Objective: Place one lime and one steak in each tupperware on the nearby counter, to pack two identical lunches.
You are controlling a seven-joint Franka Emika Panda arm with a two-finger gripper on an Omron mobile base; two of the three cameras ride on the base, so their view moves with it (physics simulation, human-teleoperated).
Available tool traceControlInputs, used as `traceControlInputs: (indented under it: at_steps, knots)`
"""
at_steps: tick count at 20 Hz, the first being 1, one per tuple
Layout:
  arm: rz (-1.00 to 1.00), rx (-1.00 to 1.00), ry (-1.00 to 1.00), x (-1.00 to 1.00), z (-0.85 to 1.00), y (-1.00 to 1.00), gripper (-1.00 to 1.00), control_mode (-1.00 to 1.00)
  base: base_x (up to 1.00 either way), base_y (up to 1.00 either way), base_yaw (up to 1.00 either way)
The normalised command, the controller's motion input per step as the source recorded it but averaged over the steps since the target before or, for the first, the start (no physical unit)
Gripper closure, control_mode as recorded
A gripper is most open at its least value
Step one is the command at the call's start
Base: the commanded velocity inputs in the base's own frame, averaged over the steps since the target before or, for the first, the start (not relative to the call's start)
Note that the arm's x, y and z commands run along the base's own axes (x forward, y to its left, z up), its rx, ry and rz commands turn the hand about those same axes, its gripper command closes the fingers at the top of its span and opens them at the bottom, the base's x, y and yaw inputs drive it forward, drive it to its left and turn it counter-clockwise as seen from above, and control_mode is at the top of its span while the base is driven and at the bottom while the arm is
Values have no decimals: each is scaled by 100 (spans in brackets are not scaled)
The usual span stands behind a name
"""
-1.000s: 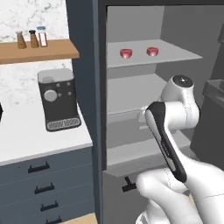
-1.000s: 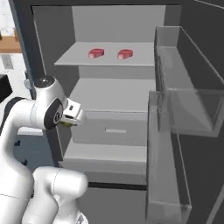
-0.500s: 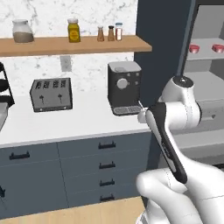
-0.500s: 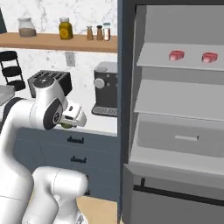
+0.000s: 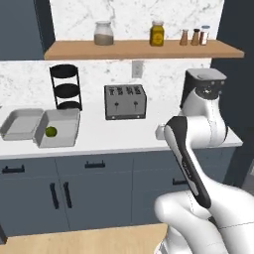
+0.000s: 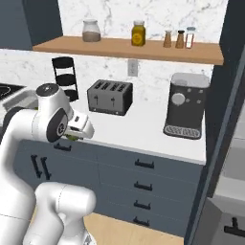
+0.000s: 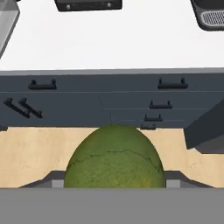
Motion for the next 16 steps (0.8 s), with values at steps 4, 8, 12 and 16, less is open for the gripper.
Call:
traceControlInputs:
  at_steps: [4, 8, 12, 16]
  knots:
    - [0, 0, 0, 0, 0, 0, 100, 100, 8, 100, 17]
    - [0, 0, 0, 0, 0, 0, 100, 100, 27, 100, 12]
    - [0, 0, 0, 0, 0, 0, 100, 100, 88, 100, 1]
    - [0, 0, 0, 0, 0, 0, 100, 100, 99, 100, -4]
